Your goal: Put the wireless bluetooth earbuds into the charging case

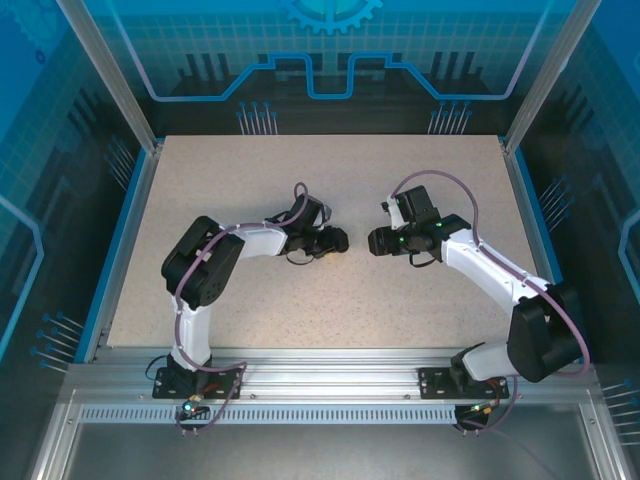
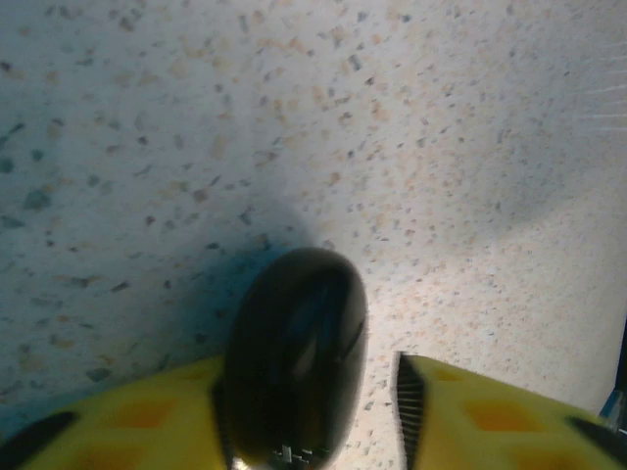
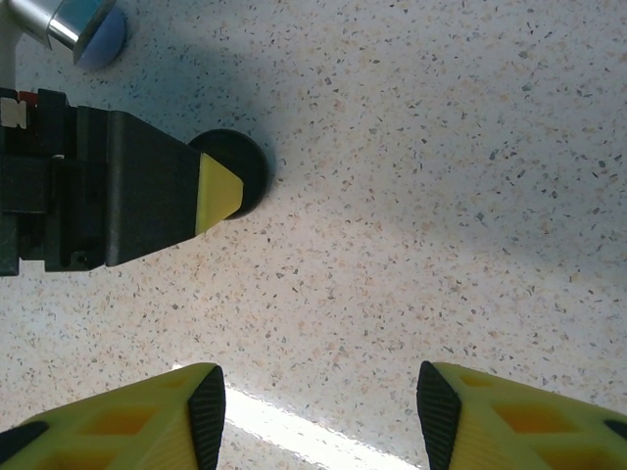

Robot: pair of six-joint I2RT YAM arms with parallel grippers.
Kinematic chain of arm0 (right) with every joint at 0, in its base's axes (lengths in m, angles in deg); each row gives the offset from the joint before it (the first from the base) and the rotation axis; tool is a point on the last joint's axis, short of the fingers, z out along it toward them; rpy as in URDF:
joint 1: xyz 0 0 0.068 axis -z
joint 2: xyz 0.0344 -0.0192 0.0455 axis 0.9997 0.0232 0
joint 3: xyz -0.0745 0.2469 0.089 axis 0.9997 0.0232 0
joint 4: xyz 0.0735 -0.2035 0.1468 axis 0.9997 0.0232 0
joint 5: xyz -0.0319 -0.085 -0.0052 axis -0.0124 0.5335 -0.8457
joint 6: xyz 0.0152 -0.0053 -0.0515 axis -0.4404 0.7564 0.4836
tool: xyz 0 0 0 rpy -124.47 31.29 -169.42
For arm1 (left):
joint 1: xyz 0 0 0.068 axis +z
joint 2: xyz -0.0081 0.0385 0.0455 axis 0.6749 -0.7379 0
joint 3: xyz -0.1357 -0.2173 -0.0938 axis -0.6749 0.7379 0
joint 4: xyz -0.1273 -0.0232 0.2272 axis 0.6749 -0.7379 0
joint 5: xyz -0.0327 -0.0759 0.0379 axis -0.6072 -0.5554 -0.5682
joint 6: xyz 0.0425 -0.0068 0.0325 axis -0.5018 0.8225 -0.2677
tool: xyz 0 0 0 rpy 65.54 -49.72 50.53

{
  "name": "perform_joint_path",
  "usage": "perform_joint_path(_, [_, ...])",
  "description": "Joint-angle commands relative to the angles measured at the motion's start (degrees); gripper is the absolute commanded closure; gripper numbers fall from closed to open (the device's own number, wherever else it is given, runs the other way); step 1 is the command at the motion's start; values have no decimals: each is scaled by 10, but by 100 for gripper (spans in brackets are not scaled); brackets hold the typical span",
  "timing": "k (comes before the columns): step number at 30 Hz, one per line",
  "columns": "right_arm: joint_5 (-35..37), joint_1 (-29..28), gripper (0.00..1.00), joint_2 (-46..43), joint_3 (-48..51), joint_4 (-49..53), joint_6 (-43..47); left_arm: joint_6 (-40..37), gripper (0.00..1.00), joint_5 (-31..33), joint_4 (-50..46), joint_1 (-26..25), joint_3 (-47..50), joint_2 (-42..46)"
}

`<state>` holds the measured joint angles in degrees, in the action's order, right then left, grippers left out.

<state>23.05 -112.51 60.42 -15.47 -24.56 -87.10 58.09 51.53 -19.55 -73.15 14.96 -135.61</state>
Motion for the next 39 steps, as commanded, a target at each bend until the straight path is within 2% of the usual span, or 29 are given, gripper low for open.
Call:
perform_joint_path(1, [-4, 8, 43, 4, 4, 4, 9, -4, 44, 9, -34, 4, -6, -4])
perform_joint_path(7, [11, 8, 42, 2, 7, 3, 9, -28, 27, 56, -55, 5, 17, 40])
perform_joint_path(17, [96, 29, 41, -29, 23, -38, 20, -125, 20, 173, -180, 8, 23, 167])
perform_joint_path(24, [210, 66, 40, -61, 55, -100, 59, -207, 15, 258, -237, 36, 50, 275])
perform_joint_path(28, [229, 100, 38, -71, 85, -148, 70, -247, 13, 289, -221, 68, 89, 333])
perform_joint_path(31, [234, 118, 35, -71, 103, -182, 77, -268, 12, 338, -206, 87, 116, 359])
perform_joint_path(37, [245, 141, 32, -65, 150, -253, 102, -291, 5, 432, -117, 120, 197, 393])
perform_joint_path(39, [245, 149, 31, -59, 160, -271, 101, -300, 3, 443, -82, 127, 220, 404])
